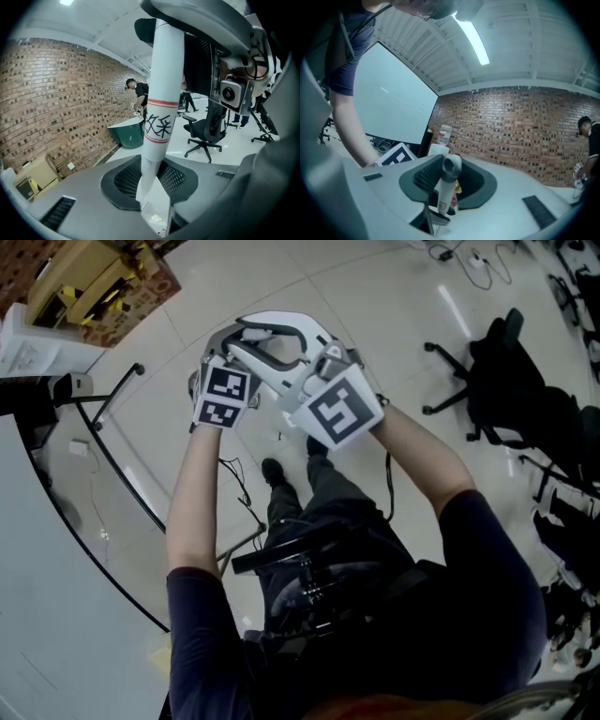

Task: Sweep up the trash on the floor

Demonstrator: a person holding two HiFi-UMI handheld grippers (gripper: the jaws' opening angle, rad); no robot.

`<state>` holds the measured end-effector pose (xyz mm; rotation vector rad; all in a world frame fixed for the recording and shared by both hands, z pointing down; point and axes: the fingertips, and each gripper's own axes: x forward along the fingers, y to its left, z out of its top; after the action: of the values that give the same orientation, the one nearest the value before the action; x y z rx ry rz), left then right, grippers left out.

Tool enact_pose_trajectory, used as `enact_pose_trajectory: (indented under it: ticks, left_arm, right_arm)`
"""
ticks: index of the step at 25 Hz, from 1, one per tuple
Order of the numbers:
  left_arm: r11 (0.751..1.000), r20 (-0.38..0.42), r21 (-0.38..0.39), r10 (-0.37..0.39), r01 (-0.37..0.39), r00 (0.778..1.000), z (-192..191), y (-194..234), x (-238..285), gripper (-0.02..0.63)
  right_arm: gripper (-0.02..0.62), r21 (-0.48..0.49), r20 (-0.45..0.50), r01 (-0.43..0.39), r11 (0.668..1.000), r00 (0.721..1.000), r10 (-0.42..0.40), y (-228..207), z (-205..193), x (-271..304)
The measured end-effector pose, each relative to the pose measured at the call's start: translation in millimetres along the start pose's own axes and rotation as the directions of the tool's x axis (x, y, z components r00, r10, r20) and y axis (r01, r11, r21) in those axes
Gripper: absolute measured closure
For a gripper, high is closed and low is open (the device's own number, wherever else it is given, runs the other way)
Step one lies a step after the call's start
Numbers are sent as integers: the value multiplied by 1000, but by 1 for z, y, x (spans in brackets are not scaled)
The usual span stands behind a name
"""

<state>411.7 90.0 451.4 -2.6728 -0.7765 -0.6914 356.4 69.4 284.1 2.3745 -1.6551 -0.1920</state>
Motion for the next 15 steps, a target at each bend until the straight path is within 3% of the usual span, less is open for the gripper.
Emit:
enact_pose_trajectory:
  ticks: [6,9,15]
  left_arm:
    - [987,6,87,-136,135,991,-25,-1,42,517]
    - [981,11,127,-152,149,988,-51,-3,52,518]
    - [983,34,99,-157,154,987,-101,-5,74,517]
  right_arm:
    - [483,10,-134,106,994,985,-104,-3,-54,8]
    - [483,-16,-177,105,994,978,-106,17,-82,14]
    - [485,-91,-264,116,989,955,-136,44,-133,29]
